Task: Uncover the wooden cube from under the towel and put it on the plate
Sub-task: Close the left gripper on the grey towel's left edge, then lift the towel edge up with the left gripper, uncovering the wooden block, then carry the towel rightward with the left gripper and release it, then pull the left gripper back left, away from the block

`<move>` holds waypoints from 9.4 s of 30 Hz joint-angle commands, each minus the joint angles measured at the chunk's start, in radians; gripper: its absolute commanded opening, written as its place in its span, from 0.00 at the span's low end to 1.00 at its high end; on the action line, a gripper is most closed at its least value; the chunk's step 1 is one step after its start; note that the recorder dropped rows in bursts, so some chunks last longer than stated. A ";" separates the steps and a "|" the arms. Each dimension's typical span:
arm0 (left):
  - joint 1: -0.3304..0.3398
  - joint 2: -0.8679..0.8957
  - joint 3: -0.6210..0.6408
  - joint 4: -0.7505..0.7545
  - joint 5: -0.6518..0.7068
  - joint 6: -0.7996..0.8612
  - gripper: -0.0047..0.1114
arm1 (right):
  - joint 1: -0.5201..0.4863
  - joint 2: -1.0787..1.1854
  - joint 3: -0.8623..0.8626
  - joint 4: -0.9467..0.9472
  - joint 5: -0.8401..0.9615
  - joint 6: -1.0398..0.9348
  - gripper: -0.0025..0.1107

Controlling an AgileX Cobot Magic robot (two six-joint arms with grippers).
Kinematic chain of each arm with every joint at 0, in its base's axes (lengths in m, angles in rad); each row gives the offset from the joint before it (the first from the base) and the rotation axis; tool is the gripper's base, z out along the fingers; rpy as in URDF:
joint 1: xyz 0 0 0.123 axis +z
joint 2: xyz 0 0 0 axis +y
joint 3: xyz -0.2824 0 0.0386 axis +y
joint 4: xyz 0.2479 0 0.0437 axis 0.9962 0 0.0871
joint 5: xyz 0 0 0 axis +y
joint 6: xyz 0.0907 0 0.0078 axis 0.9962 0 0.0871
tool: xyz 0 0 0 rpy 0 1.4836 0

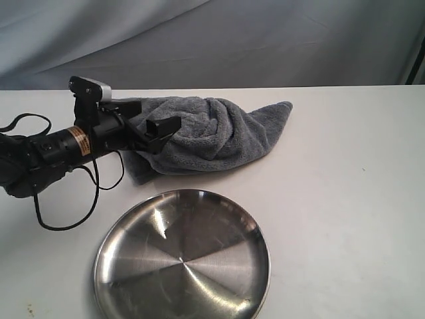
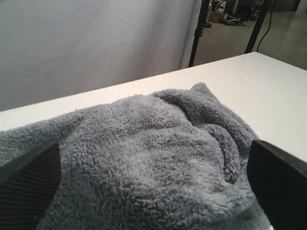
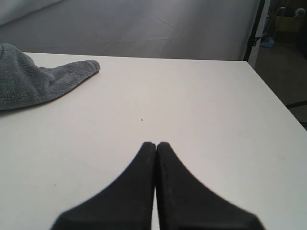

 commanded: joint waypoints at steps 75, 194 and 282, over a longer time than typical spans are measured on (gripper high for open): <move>-0.115 0.116 -0.316 0.099 0.486 -0.135 0.38 | -0.005 -0.004 0.004 0.000 0.001 0.008 0.02; -0.291 0.280 -0.824 0.338 0.168 -0.424 0.04 | -0.005 -0.004 0.004 0.000 0.001 0.008 0.02; -0.077 -0.050 -0.441 0.556 0.830 -0.468 0.71 | -0.005 -0.004 0.004 0.000 0.001 0.008 0.02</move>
